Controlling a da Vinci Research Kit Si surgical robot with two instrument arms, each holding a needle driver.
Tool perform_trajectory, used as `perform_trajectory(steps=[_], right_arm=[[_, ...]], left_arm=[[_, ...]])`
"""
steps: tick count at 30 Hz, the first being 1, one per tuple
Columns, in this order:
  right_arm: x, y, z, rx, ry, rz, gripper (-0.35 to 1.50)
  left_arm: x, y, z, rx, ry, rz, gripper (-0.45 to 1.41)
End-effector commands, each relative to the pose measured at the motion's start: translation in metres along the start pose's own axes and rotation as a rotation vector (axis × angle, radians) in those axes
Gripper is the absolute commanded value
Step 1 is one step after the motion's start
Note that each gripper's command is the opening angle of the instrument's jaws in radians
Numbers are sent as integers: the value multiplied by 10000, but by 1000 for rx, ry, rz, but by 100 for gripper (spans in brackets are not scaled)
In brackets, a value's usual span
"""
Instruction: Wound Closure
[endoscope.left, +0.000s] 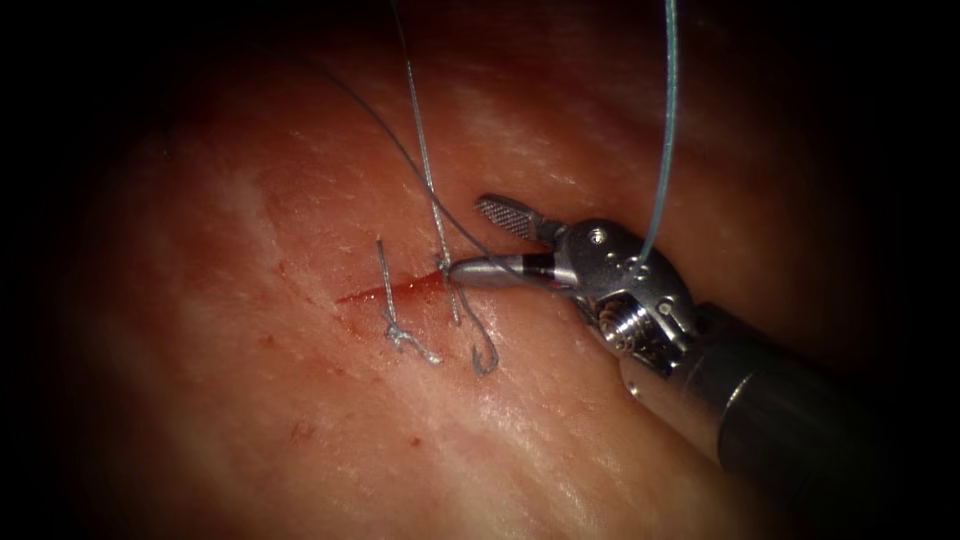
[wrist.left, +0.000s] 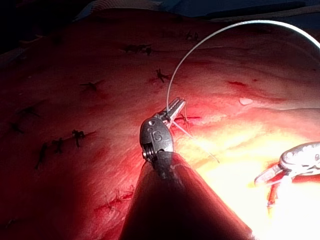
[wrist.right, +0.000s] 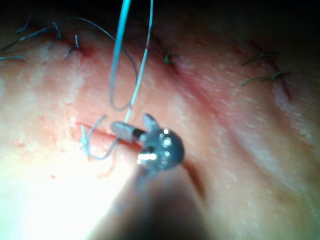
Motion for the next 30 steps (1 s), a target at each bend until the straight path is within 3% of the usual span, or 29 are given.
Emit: perform_trajectory(steps=[1,11,30], right_arm=[[-5,1,24,12,4,3,111],[-8,-1,66,8,7,0,116],[-7,-4,85,23,1,0,116]], left_arm=[[2,-5,8,-5,8,0,-45],[13,6,16,-23,34,-6,-45],[10,15,36,-31,48,-2,-45]])
